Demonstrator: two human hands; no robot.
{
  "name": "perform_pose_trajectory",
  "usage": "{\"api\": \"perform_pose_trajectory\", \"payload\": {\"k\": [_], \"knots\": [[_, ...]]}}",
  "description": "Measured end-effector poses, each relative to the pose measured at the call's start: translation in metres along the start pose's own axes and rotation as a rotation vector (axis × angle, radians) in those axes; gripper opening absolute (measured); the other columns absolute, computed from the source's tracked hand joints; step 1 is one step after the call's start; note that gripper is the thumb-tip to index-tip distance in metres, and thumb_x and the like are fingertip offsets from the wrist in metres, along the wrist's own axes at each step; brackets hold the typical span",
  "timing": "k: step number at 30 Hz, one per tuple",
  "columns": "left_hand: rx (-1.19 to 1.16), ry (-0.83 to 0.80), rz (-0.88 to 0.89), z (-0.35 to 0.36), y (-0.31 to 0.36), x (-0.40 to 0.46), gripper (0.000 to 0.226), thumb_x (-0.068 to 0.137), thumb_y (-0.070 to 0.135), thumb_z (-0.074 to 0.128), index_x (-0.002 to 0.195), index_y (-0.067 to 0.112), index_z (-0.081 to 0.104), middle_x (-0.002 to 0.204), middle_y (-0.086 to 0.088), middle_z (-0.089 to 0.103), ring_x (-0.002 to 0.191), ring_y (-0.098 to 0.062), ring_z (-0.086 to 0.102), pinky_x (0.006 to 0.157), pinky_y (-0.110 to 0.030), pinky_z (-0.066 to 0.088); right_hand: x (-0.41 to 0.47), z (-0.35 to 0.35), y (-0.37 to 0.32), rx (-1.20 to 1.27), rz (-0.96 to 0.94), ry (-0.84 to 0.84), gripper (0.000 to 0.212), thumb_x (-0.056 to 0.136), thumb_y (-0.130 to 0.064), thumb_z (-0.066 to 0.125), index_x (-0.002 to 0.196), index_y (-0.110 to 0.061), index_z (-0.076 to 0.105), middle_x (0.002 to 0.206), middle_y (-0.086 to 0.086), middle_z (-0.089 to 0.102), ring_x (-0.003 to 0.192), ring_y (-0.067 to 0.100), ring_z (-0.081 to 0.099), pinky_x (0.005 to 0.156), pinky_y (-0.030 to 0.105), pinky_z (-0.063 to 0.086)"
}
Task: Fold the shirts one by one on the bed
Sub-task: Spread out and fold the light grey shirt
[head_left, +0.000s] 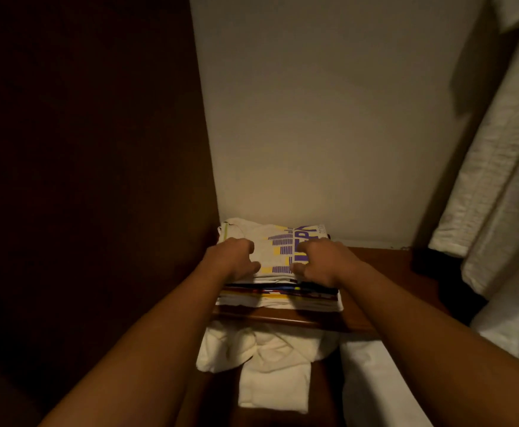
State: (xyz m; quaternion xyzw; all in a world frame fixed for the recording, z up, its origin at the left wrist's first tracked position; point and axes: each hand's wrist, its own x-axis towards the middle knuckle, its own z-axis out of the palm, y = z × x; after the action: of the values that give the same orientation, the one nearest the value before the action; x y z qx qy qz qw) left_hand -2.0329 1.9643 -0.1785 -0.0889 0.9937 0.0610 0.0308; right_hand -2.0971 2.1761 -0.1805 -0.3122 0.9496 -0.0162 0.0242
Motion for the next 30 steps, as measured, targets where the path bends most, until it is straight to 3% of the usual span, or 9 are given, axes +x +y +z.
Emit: {"api": "perform_pose_trajectory", "payload": {"k": [2,10,14,18,22,27,30], "knots": [[0.019,0.011,-0.015,-0.023,0.005,-0.018,0.049,0.096,0.050,0.056,0.136,0.022,0.056,0.133,-0.008,0.060,0.120,-0.030,0.058,0.095,-0.040,0.048,-0.008,-0.023,-0.011,0.003,-0.009,-0.036,0.057,0.098,-0.054,0.050,0.144,-0.021,0.050,0.144,0.009,0.055,0.128,0.031,0.053,0.103,0.041,0.046],[-0.081,-0.192,-0.084,-0.162,0.006,-0.116,0.042,0.093,0.049,0.060,0.127,0.024,0.063,0.132,-0.008,0.061,0.120,-0.029,0.058,0.095,-0.040,0.048,-0.058,-0.167,-0.092,0.073,-0.085,-0.204,0.041,0.098,-0.044,0.054,0.128,-0.016,0.062,0.131,0.013,0.062,0.117,0.033,0.059,0.096,0.040,0.051],[-0.094,-0.251,-0.142,-0.249,0.003,-0.177,0.034,0.092,0.048,0.060,0.117,0.025,0.065,0.127,-0.007,0.064,0.115,-0.030,0.060,0.090,-0.038,0.048,-0.093,-0.257,-0.132,0.088,-0.125,-0.251,0.041,0.098,-0.044,0.054,0.128,-0.017,0.063,0.132,0.014,0.060,0.116,0.033,0.059,0.095,0.039,0.051],[-0.133,-0.292,-0.214,-0.329,0.006,-0.238,0.034,0.095,0.046,0.061,0.120,0.024,0.066,0.129,-0.007,0.063,0.118,-0.030,0.060,0.093,-0.037,0.049,-0.134,-0.331,-0.165,0.099,-0.180,-0.284,0.042,0.099,-0.044,0.053,0.129,-0.018,0.062,0.132,0.015,0.059,0.118,0.032,0.058,0.095,0.036,0.049],[-0.169,-0.263,-0.296,-0.374,0.011,-0.282,0.033,0.094,0.048,0.061,0.113,0.021,0.066,0.124,-0.009,0.065,0.116,-0.030,0.061,0.095,-0.040,0.052,-0.163,-0.383,-0.186,0.110,-0.258,-0.257,0.041,0.099,-0.042,0.050,0.131,-0.019,0.061,0.132,0.014,0.060,0.117,0.032,0.058,0.093,0.037,0.049],[-0.222,-0.189,-0.423,-0.398,0.022,-0.334,0.041,0.097,0.048,0.059,0.126,0.020,0.062,0.125,-0.006,0.063,0.113,-0.028,0.061,0.093,-0.041,0.053,-0.192,-0.414,-0.196,0.079,-0.393,-0.229,0.036,0.098,-0.041,0.050,0.122,-0.019,0.064,0.122,0.013,0.064,0.111,0.034,0.061,0.088,0.038,0.052],[-0.278,-0.161,-0.498,-0.400,0.027,-0.375,0.034,0.097,0.046,0.060,0.118,0.019,0.065,0.118,-0.006,0.065,0.108,-0.028,0.063,0.090,-0.040,0.053,-0.216,-0.417,-0.202,0.083,-0.480,-0.259,0.031,0.098,-0.040,0.051,0.114,-0.018,0.066,0.112,0.011,0.066,0.106,0.034,0.062,0.084,0.039,0.053]]}}
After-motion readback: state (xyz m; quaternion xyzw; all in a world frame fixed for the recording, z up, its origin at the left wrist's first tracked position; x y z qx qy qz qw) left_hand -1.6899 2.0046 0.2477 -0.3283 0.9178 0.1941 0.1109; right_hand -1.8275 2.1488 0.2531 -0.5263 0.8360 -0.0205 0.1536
